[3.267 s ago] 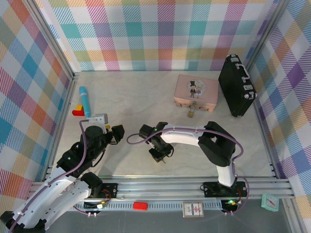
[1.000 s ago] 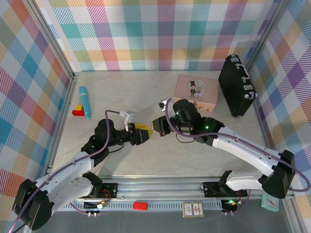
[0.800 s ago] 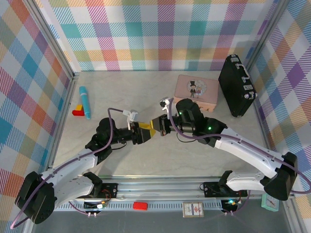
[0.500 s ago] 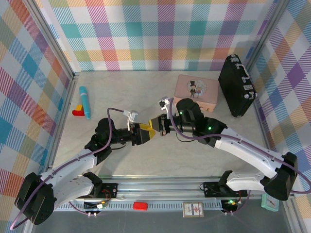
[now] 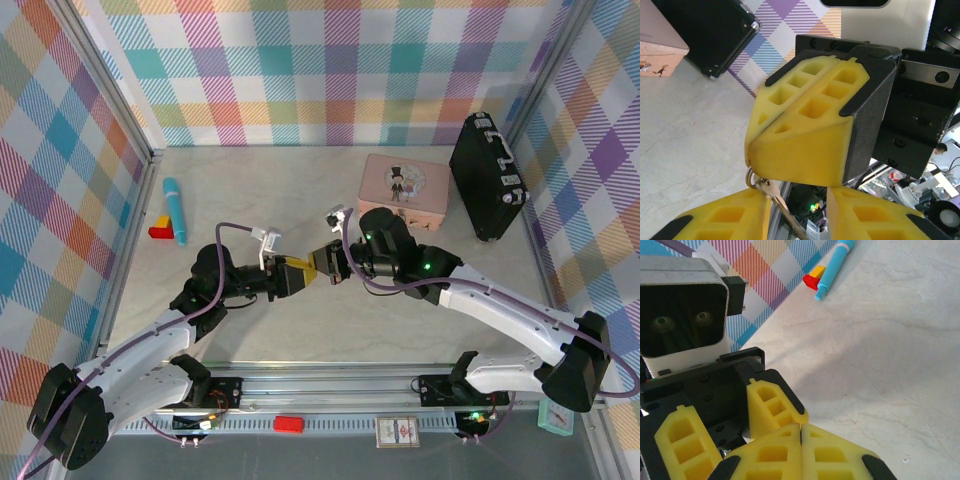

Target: Unlock the padlock with the key

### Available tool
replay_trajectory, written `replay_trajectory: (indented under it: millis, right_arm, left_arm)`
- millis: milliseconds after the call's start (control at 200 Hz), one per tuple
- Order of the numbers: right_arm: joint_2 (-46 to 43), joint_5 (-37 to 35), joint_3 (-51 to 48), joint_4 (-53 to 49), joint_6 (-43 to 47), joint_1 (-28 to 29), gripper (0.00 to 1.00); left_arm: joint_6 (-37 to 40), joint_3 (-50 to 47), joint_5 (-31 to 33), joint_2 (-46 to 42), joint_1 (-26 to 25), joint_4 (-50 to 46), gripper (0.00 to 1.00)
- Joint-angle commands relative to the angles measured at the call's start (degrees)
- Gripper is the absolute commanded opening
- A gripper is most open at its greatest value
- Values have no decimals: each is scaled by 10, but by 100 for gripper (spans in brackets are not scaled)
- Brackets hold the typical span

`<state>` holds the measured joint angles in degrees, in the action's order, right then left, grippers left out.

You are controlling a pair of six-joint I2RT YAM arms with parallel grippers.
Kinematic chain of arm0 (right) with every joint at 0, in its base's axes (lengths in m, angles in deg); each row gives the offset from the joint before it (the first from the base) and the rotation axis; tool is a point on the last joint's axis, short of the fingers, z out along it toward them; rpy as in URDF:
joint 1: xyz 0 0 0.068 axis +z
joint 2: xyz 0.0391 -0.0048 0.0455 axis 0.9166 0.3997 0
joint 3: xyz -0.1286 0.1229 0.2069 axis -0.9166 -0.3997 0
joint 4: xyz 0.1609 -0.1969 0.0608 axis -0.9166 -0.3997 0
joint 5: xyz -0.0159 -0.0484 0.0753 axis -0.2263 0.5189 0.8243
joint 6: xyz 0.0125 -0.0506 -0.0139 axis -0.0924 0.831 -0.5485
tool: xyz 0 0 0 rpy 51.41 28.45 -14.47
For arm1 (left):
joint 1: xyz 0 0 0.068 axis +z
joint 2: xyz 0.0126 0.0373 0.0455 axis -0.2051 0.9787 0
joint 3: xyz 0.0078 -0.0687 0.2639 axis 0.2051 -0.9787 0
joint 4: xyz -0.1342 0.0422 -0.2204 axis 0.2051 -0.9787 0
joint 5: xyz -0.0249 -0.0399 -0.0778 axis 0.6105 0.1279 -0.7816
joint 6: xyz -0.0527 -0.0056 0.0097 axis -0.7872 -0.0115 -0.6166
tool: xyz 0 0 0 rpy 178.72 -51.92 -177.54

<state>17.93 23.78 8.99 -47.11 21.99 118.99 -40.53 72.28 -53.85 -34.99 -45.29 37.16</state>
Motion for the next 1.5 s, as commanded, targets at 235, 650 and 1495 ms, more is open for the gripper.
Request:
replay_trajectory:
  millis: [235, 650, 1495]
  right_arm:
    - [-24, -10, -8, 16, 11, -1, 0]
    - [-37, 3, -5, 22, -4, -1, 0]
    - [-32, 19, -3, 49, -53, 6, 0]
  left_arm:
    - [32, 29, 3, -17, 4, -35, 28]
    - [92, 38, 58, -52, 5, -130, 39]
    - [108, 65, 10, -4, -13, -108, 41]
